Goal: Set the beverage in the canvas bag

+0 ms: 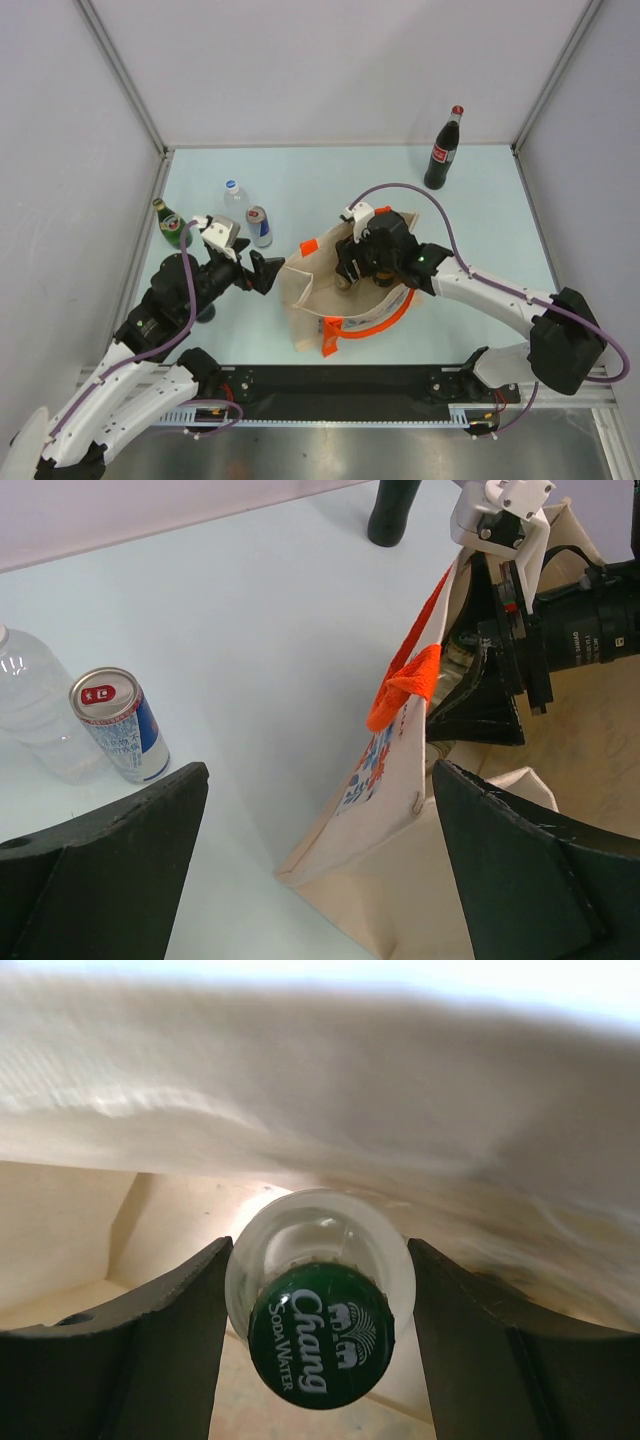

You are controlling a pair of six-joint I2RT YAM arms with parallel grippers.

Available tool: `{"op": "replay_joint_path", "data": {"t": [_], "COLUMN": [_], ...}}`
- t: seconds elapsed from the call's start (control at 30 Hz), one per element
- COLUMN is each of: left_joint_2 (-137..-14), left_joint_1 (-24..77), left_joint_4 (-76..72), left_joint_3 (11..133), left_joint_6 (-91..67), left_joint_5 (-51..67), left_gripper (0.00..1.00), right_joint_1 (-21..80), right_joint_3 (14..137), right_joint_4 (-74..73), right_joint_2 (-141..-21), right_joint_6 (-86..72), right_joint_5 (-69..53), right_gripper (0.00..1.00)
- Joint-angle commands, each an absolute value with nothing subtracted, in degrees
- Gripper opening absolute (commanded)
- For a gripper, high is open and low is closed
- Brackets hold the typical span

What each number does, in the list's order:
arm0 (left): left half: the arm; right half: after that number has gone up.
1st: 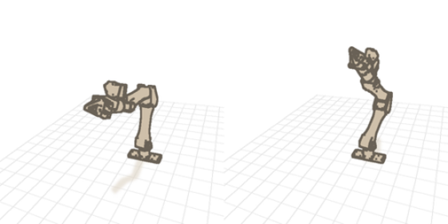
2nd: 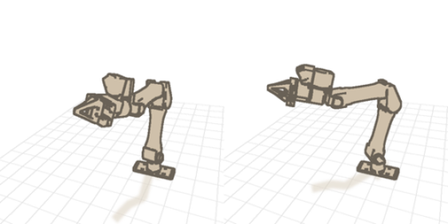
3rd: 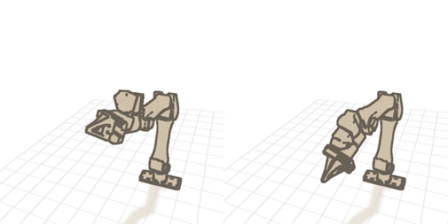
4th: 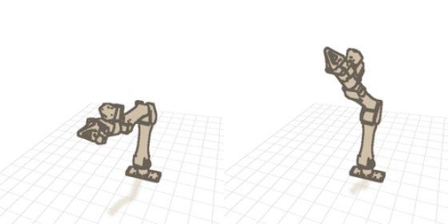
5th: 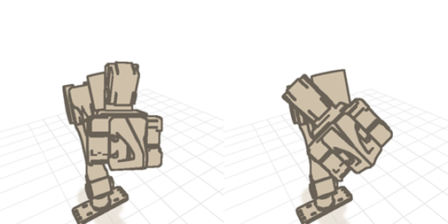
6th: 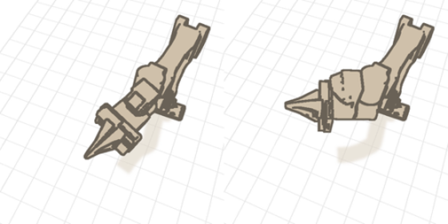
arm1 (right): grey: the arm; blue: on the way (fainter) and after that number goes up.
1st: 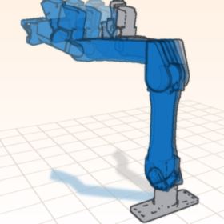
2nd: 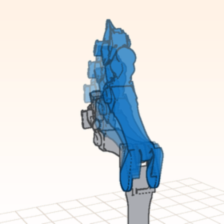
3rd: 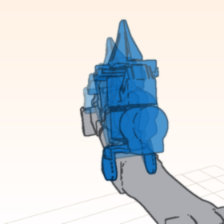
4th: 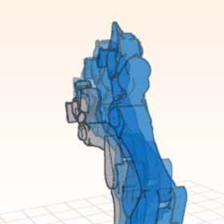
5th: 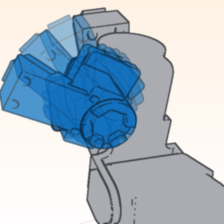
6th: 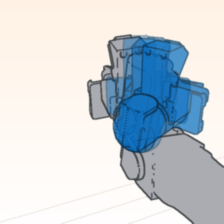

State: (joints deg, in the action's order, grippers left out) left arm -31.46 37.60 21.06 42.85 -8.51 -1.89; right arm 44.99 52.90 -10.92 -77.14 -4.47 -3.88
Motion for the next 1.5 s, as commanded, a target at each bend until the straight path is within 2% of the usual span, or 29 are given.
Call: {"op": "replay_joint_path", "data": {"t": [0.0, 0.2, 0.3, 0.5, 0.53, 0.7, 1.47], "left_joint_2": [-31.46, -31.2, -31.29, -31.29, -31.38, -31.64, -31.38], "left_joint_1": [37.79, 37.79, 37.88, 37.88, 37.88, 37.88, 37.88], "left_joint_4": [19.69, 19.69, 19.6, 19.69, 19.69, 19.69, 19.6], "left_joint_3": [42.8, 42.71, 42.8, 42.71, 42.71, 42.8, 42.8], "left_joint_6": [-8.26, -8.17, -8.17, -8.26, -8.17, -8.17, -8.35], "left_joint_5": [-1.76, -1.93, -1.76, -1.85, -1.85, -1.67, -1.32], "left_gripper": [1.0, 1.0, 1.0, 1.0, 1.0, 1.0, 1.0], "right_joint_1": [46.4, 46.58, 46.58, 46.58, 46.58, 46.58, 46.67], "right_joint_3": [58.62, 56.69, 55.11, 55.11, 55.19, 55.98, 58.97], "right_joint_4": [-2.64, -2.46, -1.67, -1.84, -1.93, -3.51, -8.7], "right_joint_2": [-76.9, -78.66, -79.62, -81.12, -81.47, -81.39, -73.92], "right_joint_6": [-4.92, -3.43, -3.08, -2.73, -2.64, -2.2, -2.99], "right_joint_5": [-5.1, -1.24, -0.09, 2.02, 2.11, 3.42, 4.75], "right_gripper": [0.0, 0.0, 0.06, 0.28, 0.35, 0.52, 0.65]}}
